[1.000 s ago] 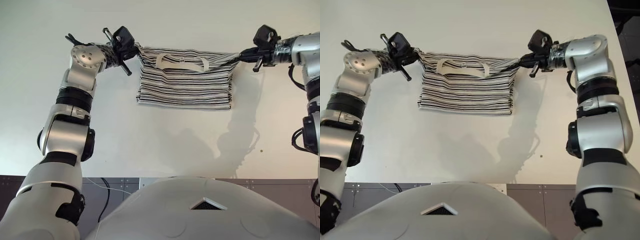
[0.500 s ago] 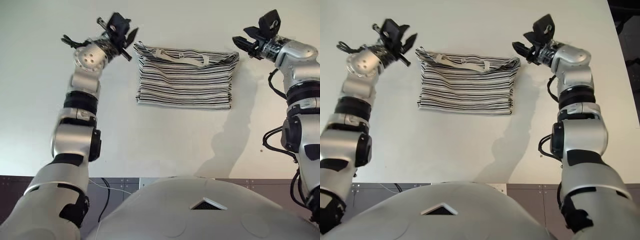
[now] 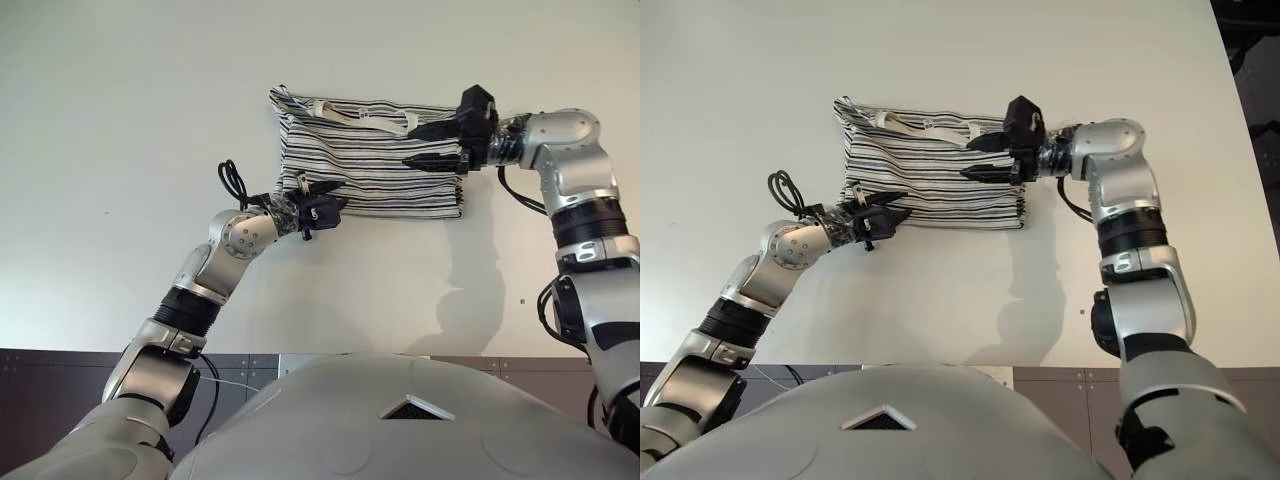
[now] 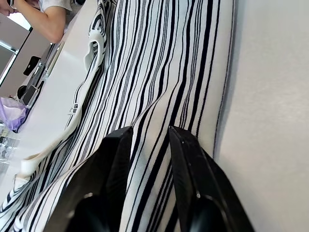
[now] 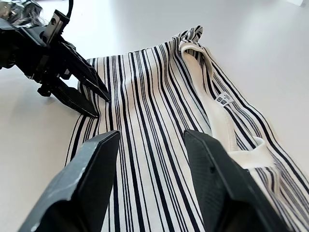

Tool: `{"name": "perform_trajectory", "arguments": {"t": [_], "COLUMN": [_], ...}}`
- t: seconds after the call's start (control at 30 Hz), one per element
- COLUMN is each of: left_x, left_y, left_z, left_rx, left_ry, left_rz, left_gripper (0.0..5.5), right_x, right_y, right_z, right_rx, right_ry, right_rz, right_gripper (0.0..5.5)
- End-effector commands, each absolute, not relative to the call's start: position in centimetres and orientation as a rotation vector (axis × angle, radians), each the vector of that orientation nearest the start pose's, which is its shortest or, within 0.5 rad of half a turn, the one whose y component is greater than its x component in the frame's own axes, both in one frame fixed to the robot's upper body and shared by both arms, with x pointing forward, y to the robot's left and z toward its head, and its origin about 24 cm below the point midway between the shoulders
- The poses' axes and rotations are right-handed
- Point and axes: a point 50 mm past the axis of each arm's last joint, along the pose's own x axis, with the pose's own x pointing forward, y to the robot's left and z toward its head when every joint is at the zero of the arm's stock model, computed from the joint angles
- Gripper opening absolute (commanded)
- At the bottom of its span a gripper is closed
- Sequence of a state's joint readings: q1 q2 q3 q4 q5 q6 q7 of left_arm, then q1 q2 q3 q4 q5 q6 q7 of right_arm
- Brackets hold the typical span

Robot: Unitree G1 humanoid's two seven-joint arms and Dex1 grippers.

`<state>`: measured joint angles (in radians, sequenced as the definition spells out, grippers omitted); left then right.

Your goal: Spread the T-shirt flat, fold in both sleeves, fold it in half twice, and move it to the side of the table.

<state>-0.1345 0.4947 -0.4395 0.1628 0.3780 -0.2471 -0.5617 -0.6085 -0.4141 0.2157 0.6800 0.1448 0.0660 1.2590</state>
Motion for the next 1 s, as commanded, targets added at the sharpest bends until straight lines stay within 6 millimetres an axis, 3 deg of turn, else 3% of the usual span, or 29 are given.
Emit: {"name": "perform_trajectory", "arguments": {"t": [0.03, 0.17, 0.33, 0.4, 0.53, 0.73, 0.9, 1.0], "left_x": [22.7, 22.0, 21.4, 21.1, 21.1, 20.9, 17.8, 17.4], "left_y": [14.1, 14.7, 15.0, 15.2, 15.5, 17.4, 20.0, 22.0], "left_z": [-1.5, -1.8, -1.9, -2.0, -1.9, -2.0, -2.3, -2.0], "left_rx": [0.979, 1.002, 1.009, 1.015, 1.014, 0.984, 0.935, 0.949], "left_ry": [0.243, 0.263, 0.277, 0.286, 0.297, 0.350, 0.428, 0.467], "left_rz": [-1.117, -1.164, -1.204, -1.221, -1.218, -1.129, -0.933, -0.860], "left_gripper": [1.38, 1.38, 1.38, 1.38, 1.38, 1.38, 1.38, 1.38], "right_x": [33.5, 34.5, 35.9, 36.3, 36.0, 35.1, 34.3, 33.3], "right_y": [-16.2, -17.4, -16.9, -16.6, -17.4, -18.1, -15.1, -14.6], "right_z": [4.8, 4.2, 4.5, 4.7, 3.6, 2.5, 2.0, 2.1], "right_rx": [-0.282, -0.368, -0.435, -0.399, -0.558, -0.803, -1.008, -1.056], "right_ry": [0.438, 0.430, 0.325, 0.309, 0.389, 0.449, 0.498, 0.492], "right_rz": [1.181, 1.014, 0.822, 0.775, 0.738, 0.850, 1.181, 1.388], "right_gripper": [2.43, 2.43, 2.43, 2.43, 2.43, 2.43, 2.43, 2.43]}}
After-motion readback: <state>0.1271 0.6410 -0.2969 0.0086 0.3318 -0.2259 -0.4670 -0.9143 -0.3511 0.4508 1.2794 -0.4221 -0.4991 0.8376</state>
